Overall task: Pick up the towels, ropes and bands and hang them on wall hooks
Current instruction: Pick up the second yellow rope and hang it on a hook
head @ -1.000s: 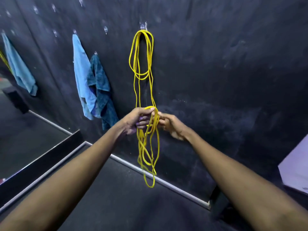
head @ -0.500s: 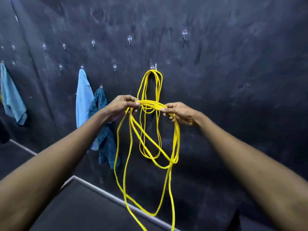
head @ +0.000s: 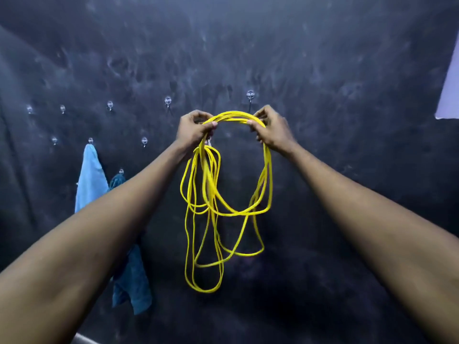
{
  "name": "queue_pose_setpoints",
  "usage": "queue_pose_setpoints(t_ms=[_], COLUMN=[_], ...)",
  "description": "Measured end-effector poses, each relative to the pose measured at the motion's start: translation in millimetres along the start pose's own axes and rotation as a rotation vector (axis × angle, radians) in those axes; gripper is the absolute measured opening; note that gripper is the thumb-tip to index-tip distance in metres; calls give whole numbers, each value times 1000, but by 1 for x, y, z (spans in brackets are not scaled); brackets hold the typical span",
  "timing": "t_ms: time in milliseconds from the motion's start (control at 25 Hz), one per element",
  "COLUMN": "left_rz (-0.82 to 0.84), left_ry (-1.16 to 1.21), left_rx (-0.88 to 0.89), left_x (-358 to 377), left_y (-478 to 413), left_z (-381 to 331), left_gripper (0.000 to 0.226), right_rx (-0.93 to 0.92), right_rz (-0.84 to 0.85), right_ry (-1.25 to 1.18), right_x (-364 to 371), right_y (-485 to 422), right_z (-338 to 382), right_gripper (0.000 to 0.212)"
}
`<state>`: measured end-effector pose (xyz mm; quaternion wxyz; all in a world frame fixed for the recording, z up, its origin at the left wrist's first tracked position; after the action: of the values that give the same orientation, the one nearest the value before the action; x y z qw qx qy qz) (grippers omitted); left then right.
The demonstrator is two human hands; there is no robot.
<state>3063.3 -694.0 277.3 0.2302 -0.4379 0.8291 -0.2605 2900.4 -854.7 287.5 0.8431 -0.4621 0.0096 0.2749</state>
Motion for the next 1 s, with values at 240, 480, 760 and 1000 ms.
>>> queue_pose_setpoints(t_ms=[240, 480, 760, 1000], left_rz=[-142, -173, -150, -116], left_ry=[-133, -333, -387, -441], left_rx=[77, 142, 231, 242], left_x=[32, 61, 92, 99], left_y=[-79, -124, -109, -111], left_z=[-12, -7, 41, 47], left_gripper=[10, 11, 19, 24], right_rx=[-134, -154, -167, -137], right_rz=[-144, -162, -132, -137], right_ry=[182, 400, 540, 612], right_x=[-35, -42, -13, 5], right_y=[-75, -115, -78, -66], right_z=[-3, -23, -59, -57], right_gripper=[18, 24, 27, 36])
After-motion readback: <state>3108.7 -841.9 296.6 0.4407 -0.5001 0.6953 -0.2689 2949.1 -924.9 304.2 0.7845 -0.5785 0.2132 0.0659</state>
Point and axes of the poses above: each hand's wrist, its own y-axis away from the middle knuckle, its own x-axis out of the palm, z = x × y, the point moved 4 cm from there along -y, towards the middle knuckle, and after that the axes turned 10 degrees about -y, right-handed, at the moved point
